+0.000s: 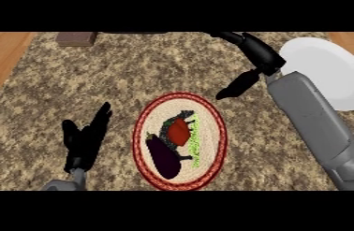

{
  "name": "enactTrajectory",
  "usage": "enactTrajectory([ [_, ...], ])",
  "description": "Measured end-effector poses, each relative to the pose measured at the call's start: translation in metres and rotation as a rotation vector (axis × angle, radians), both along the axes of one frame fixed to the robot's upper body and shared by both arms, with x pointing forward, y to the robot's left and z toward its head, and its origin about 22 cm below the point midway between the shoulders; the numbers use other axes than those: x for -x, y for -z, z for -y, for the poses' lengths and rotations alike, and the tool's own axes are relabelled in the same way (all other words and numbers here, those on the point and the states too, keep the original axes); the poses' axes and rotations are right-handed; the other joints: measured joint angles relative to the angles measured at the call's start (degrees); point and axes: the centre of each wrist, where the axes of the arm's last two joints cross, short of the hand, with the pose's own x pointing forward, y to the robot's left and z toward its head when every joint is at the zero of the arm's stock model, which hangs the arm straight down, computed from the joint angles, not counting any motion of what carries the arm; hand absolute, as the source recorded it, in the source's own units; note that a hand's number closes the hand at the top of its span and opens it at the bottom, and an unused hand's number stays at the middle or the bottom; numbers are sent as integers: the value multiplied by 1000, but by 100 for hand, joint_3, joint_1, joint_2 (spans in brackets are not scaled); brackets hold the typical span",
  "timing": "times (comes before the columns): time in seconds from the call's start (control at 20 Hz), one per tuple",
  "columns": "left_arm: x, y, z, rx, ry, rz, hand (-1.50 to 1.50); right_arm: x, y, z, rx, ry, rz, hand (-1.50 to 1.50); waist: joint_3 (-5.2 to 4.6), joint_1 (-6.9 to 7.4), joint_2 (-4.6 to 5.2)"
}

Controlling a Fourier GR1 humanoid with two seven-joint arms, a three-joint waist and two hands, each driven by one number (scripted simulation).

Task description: Pick the bell pepper from the placemat and place it in the plate

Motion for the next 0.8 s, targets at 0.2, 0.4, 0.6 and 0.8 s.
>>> enactTrajectory([
  [0.2, 2, -1, -4, 3, -9, -5, 0, 6, -14, -26, 204, -72, -21, -150, -3, -46, -24],
  [0.4, 7, -2, -7, 2, -17, -14, 0, 22, -14, -46, 348, -90, -30, -150, -7, -83, -30],
  [0.6, 8, -2, -2, 9, -21, -15, 0, 38, -11, -74, 442, -95, -36, -150, -5, -78, -20],
  [0.8, 9, -1, -4, 15, -12, -8, 0, 50, 4, -84, 489, -77, -34, -150, 1, -68, -11],
])
